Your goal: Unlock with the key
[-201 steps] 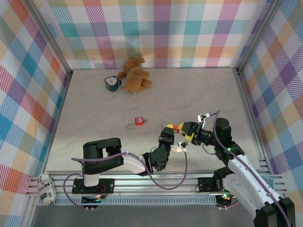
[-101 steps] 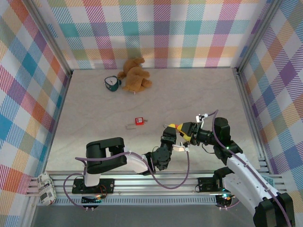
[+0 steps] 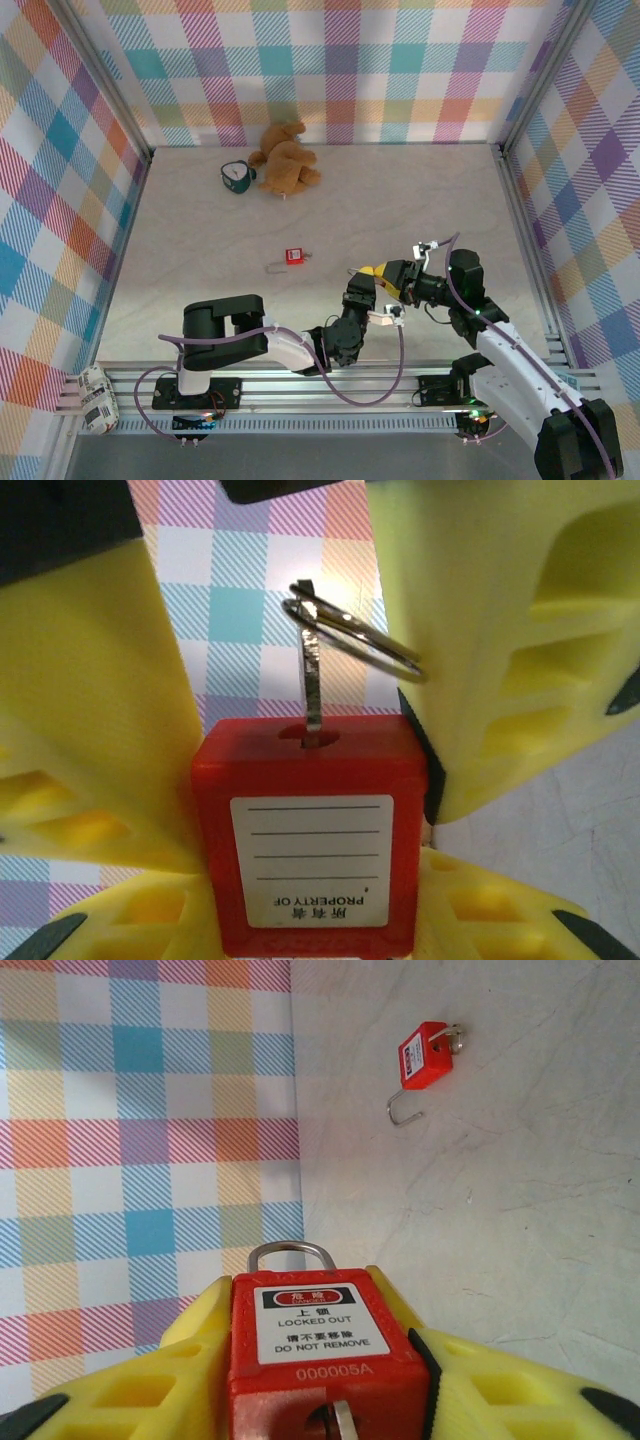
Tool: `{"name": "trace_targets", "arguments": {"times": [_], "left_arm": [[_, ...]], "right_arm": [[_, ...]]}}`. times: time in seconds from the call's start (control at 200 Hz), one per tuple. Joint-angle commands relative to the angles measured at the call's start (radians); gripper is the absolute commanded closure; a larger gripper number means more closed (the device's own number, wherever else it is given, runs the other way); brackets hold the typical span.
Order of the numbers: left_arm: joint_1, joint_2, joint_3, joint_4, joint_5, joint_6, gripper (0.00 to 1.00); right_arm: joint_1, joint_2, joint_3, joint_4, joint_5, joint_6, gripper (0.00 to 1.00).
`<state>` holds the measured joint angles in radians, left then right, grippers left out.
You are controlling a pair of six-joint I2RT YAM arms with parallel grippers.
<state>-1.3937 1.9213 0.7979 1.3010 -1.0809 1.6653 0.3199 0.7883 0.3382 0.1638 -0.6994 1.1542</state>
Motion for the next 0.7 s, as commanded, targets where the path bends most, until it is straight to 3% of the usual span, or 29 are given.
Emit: {"name": "trace_targets", "arguments": {"times": [0.0,0.165,0.315,0.415,0.69], "left_arm": [[-0.023,0.007,0.036,0.057,0.028,-0.006,1.00],[-0.023,0.009,0.047,0.057,0.036,-0.010,0.99],[-0.026,-0.003,0.022,0.057,0.025,-0.030,0.81],[-0.029,-0.019,-0.009,0.055,0.024,-0.038,0.61],[-0.040,-0.076,-0.078,0.052,-0.008,-0.046,0.32]], "right_arm": [[0.001,-0.011,-0.002,0.048,-0.006,0.008,0.59],[0.001,-0.037,-0.007,0.041,0.002,0.008,0.66],[0.000,-0.089,0.013,-0.062,0.052,-0.036,0.67],[-0.001,-0.109,0.025,-0.117,0.089,-0.071,0.68],[0.000,-0.081,0.039,-0.093,0.087,-0.082,0.69]]}}
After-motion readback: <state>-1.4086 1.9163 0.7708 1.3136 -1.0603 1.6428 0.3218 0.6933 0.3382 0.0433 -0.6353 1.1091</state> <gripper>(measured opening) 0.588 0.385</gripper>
